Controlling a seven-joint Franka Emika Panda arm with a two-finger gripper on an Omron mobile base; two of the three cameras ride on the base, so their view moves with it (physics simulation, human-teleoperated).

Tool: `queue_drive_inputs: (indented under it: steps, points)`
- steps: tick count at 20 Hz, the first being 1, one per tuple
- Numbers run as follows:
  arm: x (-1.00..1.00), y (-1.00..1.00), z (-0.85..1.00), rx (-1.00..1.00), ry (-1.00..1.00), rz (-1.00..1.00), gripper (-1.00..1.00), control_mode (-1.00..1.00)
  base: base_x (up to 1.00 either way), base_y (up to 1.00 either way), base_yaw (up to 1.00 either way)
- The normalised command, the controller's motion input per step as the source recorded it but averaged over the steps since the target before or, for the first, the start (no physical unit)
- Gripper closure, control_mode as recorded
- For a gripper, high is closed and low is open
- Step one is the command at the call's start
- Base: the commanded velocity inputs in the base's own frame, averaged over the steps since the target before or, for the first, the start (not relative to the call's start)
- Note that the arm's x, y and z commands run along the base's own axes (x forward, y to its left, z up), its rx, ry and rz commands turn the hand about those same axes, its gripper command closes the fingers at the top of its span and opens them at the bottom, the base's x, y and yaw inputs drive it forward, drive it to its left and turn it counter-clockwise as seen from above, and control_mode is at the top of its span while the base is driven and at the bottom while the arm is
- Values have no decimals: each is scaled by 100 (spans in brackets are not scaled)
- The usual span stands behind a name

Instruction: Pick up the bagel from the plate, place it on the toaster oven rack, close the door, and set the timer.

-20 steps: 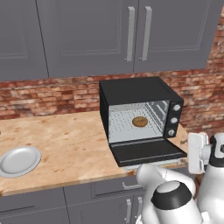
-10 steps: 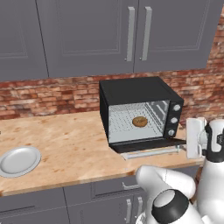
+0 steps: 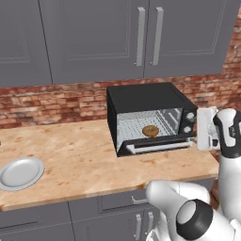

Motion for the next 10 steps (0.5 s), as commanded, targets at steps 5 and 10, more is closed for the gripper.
queue_drive_inputs:
  steps: [5, 10]
  points:
    - [69, 23, 1, 0, 0, -3, -100, -100, 0, 0, 0]
    - [76, 23, 0, 0, 0, -4, -100, -100, 0, 0, 0]
